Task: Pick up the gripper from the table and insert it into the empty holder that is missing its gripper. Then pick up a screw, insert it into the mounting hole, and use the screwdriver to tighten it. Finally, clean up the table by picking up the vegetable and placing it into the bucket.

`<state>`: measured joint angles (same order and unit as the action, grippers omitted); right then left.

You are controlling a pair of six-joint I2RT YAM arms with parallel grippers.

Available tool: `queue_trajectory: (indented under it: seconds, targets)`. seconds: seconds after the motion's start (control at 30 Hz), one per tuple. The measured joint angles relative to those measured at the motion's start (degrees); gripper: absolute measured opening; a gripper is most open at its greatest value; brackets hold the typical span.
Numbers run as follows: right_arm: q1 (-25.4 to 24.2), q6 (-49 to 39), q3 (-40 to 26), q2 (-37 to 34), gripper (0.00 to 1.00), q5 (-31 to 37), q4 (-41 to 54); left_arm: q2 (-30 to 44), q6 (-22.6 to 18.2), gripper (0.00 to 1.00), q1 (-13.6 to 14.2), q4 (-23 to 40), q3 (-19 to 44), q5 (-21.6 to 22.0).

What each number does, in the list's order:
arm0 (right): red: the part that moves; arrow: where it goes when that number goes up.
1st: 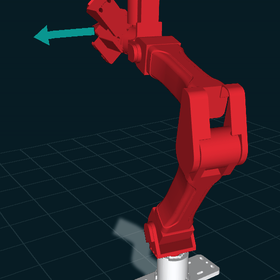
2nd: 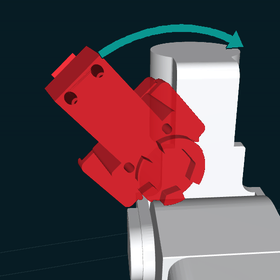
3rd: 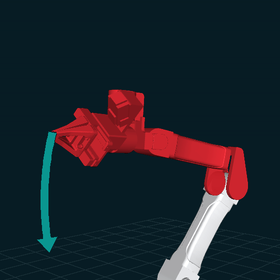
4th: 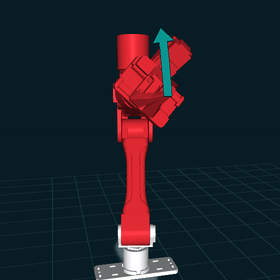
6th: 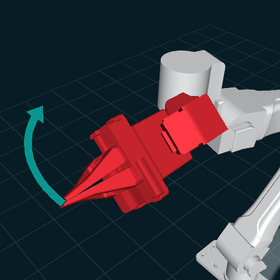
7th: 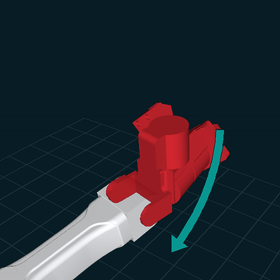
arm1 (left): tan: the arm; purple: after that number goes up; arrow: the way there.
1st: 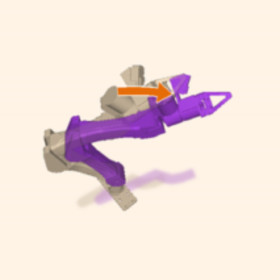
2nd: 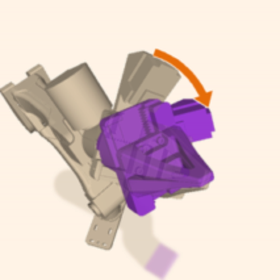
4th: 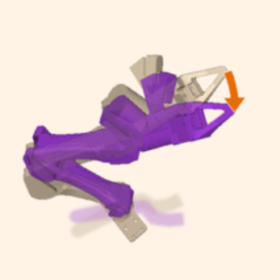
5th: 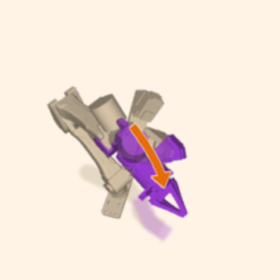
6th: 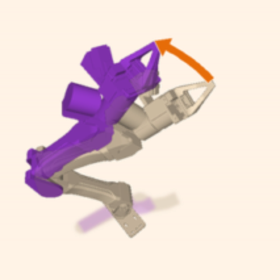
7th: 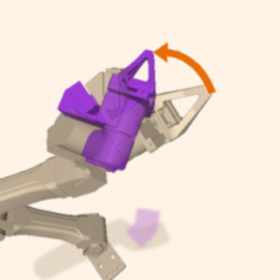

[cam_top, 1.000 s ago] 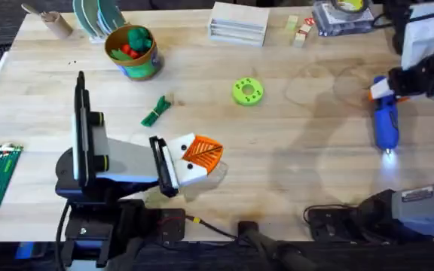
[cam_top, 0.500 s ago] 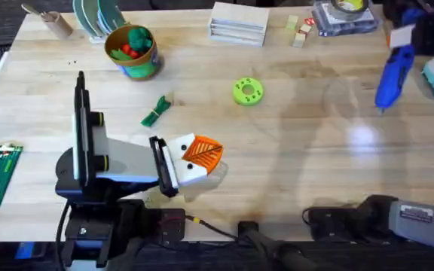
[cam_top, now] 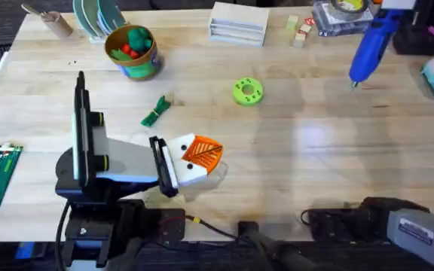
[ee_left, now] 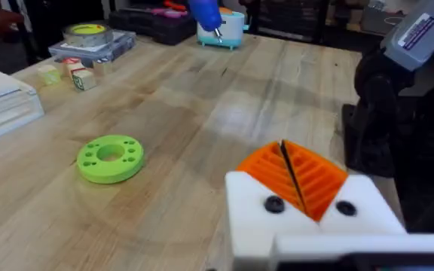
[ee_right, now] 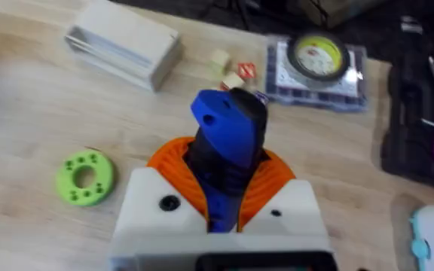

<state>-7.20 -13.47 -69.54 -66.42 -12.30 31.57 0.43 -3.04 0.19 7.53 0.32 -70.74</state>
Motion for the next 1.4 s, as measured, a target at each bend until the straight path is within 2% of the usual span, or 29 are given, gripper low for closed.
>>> queue_trajectory:
  seconds: [0.13,0.27,0.43,0.47,0.57,0.73,0.93,1.17,1.4]
  targets:
    - [2.0,1.6,1.25,3.85,0.159,-3.4,-1.96,0.0,0.0,0.004,0.0,0.0,0.0,0.0]
    - [5.73,4.23,6.55,7.43,0.153,-6.42,-9.09,0.0,0.02,0.004,0.0,0.0,0.0,0.0]
    - [14.84,8.12,16.13,11.28,0.145,-8.67,-21.96,0.0,0.01,0.004,0.0,0.0,0.0,0.0]
    - [21.3,10.32,21.14,13.5,0.141,-9.31,-30.36,-0.01,0.02,0.004,0.0,0.0,0.0,0.0]
    - [27.2,12.5,24.12,15.06,0.137,-10.09,-37.31,-0.01,0.01,0.004,0.0,0.0,0.0,0.0]
    - [36.16,14.07,25.24,15.36,0.131,-10.48,-45.84,0.0,0.02,0.004,0.0,0.0,0.0,0.0]
    - [44.59,14.82,25.24,15.38,0.124,-11.14,-50.08,-0.01,0.02,0.004,0.0,0.0,0.0,0.02]
    - [50.69,15.02,25.31,14.8,0.117,-11.29,-55.02,-0.02,0.02,0.004,0.0,-0.46,0.0,1.98]
    - [55.27,15.04,25.31,8.35,0.112,-11.34,-63.52,0.0,0.04,0.004,0.0,-0.7,0.0,3.34]
